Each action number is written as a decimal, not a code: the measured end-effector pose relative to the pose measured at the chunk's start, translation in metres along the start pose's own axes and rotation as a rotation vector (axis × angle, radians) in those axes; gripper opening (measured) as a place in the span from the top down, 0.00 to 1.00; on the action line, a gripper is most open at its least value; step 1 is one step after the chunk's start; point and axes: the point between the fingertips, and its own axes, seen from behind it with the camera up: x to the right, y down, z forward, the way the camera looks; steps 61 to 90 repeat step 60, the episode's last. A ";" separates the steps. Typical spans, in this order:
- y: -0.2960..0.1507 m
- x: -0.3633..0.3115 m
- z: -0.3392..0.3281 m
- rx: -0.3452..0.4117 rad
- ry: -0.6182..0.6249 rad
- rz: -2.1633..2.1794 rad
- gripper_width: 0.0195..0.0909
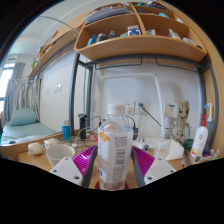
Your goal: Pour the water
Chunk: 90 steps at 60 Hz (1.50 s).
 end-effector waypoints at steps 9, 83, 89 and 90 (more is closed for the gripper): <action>-0.002 0.009 -0.028 -0.010 0.073 -0.040 0.16; 0.025 0.054 -0.207 -0.034 0.290 0.085 0.12; 0.025 0.054 -0.207 -0.034 0.290 0.085 0.12; 0.025 0.054 -0.207 -0.034 0.290 0.085 0.12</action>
